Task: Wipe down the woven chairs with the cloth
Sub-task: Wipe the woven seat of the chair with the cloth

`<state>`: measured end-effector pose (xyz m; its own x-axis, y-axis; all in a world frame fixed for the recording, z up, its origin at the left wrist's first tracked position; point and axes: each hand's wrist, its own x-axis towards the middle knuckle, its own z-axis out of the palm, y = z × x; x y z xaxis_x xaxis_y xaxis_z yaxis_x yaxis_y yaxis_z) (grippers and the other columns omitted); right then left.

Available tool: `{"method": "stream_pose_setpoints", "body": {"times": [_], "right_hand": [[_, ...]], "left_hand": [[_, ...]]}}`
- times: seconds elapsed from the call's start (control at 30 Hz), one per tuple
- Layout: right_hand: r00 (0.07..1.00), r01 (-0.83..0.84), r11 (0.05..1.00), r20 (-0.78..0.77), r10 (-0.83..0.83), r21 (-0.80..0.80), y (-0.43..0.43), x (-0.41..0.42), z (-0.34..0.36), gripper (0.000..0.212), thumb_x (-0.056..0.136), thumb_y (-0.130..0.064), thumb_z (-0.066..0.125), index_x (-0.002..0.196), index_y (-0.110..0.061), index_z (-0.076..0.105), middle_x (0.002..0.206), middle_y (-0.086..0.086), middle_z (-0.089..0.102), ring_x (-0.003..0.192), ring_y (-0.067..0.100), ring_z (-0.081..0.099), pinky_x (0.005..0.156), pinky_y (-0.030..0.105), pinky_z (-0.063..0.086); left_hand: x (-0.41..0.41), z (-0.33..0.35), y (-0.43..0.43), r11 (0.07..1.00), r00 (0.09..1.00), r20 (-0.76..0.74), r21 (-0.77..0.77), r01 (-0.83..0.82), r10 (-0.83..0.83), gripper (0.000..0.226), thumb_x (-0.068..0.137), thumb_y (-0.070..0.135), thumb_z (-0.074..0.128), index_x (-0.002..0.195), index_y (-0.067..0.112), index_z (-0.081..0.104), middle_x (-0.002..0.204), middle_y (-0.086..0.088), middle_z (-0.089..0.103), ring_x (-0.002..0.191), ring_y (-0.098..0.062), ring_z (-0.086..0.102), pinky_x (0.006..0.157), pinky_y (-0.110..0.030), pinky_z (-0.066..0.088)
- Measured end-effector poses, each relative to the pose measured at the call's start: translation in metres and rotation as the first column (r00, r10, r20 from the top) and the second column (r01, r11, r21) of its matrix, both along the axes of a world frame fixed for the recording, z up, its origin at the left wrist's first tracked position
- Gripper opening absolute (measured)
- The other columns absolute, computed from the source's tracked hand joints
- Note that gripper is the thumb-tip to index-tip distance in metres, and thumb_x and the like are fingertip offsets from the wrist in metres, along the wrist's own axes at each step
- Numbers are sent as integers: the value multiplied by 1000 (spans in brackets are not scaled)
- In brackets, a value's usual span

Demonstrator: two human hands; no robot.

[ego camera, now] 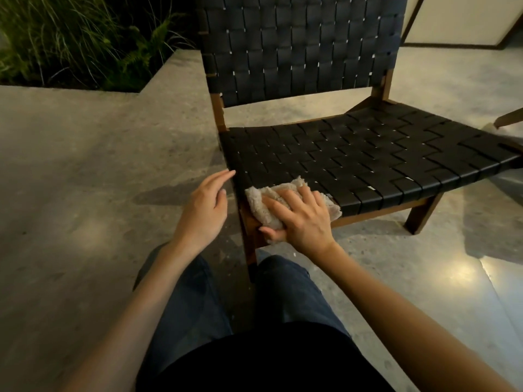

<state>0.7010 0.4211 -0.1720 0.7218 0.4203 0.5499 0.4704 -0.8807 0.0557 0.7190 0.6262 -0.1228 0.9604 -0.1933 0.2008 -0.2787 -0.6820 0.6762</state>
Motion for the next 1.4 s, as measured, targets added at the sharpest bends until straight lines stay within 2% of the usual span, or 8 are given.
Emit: {"method": "stream_pose_setpoints", "body": {"times": [0.2, 0.37, 0.63, 0.9, 1.0, 1.1, 1.23, 1.4], "right_hand": [[998, 31, 987, -55, -40, -156, -62, 0, -4, 65, 87, -68, 36, 132, -26, 54, 115, 11, 59, 94, 27, 49, 71, 35, 41], [924, 354, 929, -114, -365, -109, -125, -5, -12, 54, 93, -60, 28, 127, -28, 56, 115, 9, 56, 99, 27, 41, 78, 36, 28], [645, 746, 665, -293, -706, 41, -249, 1, -16, 57, 93, -58, 12, 135, -35, 42, 137, 8, 35, 118, 32, 25, 93, 44, 25], [513, 852, 393, -403, -757, 347, -328, 12, -12, 41, 101, -48, 26, 141, -39, 24, 152, 3, 9, 131, 34, 14, 108, 51, 17], [450, 843, 296, -289, -845, 449, -350, 13, 4, 46, 101, -43, 29, 146, -31, 26, 154, 6, 15, 131, 33, 20, 108, 50, 24], [497, 838, 416, -181, -849, 353, -374, 15, 15, 50, 101, -43, 33, 148, -34, 21, 157, 4, 9, 131, 32, 14, 108, 47, 19], [546, 837, 486, -331, -770, 250, -404, 37, 10, 45, 100, -48, 33, 144, -41, 28, 159, 0, 2, 142, 34, 4, 115, 48, 8], [644, 626, 146, -402, -651, 766, -403, 60, 3, 35, 100, -35, 41, 134, -24, 48, 138, 8, 36, 124, 20, 39, 107, 31, 32]], "left_hand": [[5, -1, -46, 990, 993, -31, 80, 115, -113, 43, 101, 13, 38, 142, 23, 40, 150, 6, 34, 139, -8, 28, 105, -19, 22], [19, -3, -102, 950, 973, -63, 215, 229, -220, 44, 101, 20, 37, 144, 28, 35, 151, 10, 31, 139, -8, 28, 100, -20, 25], [37, -16, -205, 850, 902, -183, 305, 430, -391, 46, 100, 40, 34, 145, 34, 30, 152, 9, 28, 140, -12, 24, 107, -33, 28], [52, -35, -293, 635, 788, -279, 473, 611, -549, 60, 96, 56, 30, 148, 45, 1, 160, 2, -1, 146, -24, -4, 115, -51, 1], [64, -35, -316, 606, 777, -290, 497, 621, -559, 64, 94, 60, 31, 145, 50, -5, 160, -1, -5, 146, -28, -7, 113, -56, -5], [73, -37, -336, 589, 765, -278, 506, 630, -580, 67, 91, 64, 33, 144, 53, -6, 159, -2, -8, 145, -31, -11, 112, -57, -4], [79, -47, -347, 608, 768, -256, 487, 627, -587, 68, 89, 66, 37, 141, 58, -6, 160, -2, -5, 145, -30, -6, 113, -57, -2], [81, -54, -348, 633, 785, -225, 483, 604, -577, 68, 88, 66, 39, 139, 61, -7, 160, 0, -2, 146, -28, -4, 114, -55, 0]]}}
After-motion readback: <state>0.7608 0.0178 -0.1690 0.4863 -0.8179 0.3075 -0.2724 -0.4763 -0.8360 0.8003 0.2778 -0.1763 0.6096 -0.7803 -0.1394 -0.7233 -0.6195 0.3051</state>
